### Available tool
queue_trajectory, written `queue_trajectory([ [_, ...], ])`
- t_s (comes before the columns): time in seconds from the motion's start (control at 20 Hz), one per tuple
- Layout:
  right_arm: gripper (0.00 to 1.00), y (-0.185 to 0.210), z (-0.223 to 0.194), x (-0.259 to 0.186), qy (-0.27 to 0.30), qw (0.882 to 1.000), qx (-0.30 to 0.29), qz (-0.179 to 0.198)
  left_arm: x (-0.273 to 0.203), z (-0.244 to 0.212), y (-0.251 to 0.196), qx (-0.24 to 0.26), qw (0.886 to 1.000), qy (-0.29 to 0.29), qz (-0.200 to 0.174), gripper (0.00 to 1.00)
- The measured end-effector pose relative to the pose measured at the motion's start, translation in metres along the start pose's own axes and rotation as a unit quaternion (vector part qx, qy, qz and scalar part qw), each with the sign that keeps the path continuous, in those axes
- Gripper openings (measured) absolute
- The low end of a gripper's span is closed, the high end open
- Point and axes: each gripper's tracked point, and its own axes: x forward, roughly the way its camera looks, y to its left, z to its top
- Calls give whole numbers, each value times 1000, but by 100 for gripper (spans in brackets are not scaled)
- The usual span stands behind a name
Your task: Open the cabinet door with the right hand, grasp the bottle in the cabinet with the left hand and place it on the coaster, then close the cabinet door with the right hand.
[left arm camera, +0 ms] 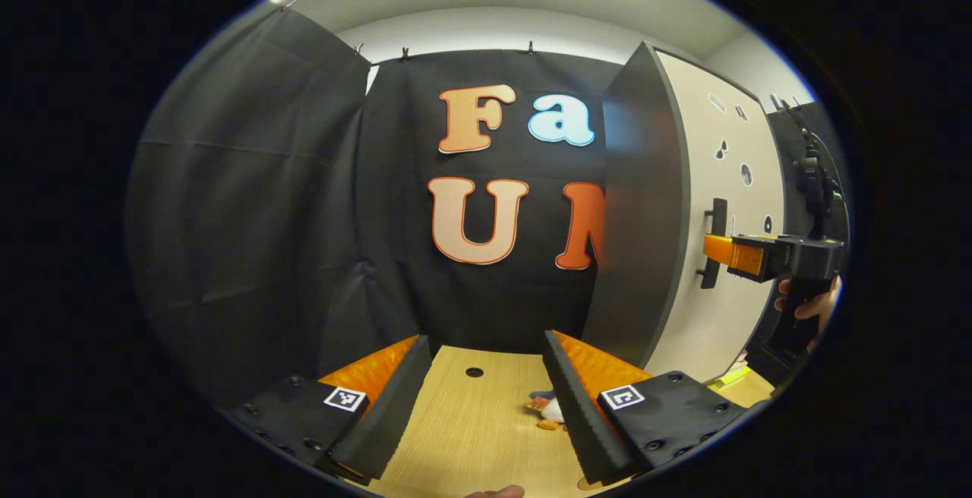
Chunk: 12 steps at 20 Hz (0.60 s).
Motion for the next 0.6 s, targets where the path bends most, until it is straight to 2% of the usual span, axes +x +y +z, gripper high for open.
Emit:
queue_trajectory([
  [0.1, 94, -2, -1, 12, 0, 1000, 0, 3, 8, -1, -1, -1, 1000, 4, 8, 96],
  [0.2, 93, -4, -5, 20, 1, 1000, 1, 3, 16, -6, -3, -3, 1000, 7, 13, 94],
  [0.25, 89, -7, -8, 23, 5, 1000, 2, 0, 19, -6, -3, -2, 1000, 10, 15, 99],
  [0.3, 87, -9, -10, 24, 7, 1000, 6, 0, 20, -7, -5, 0, 1000, 10, 15, 99],
  [0.45, 67, -12, -12, 25, 9, 1000, 13, -2, 20, -8, -8, 7, 1000, 11, 15, 96],
  [0.5, 63, -9, -13, 23, 11, 1000, 14, 3, 18, -10, -9, 7, 1000, 13, 14, 99],
  [0.6, 48, -2, -18, 20, 18, 1000, 11, 11, 13, -16, -11, 6, 1000, 19, 11, 96],
])
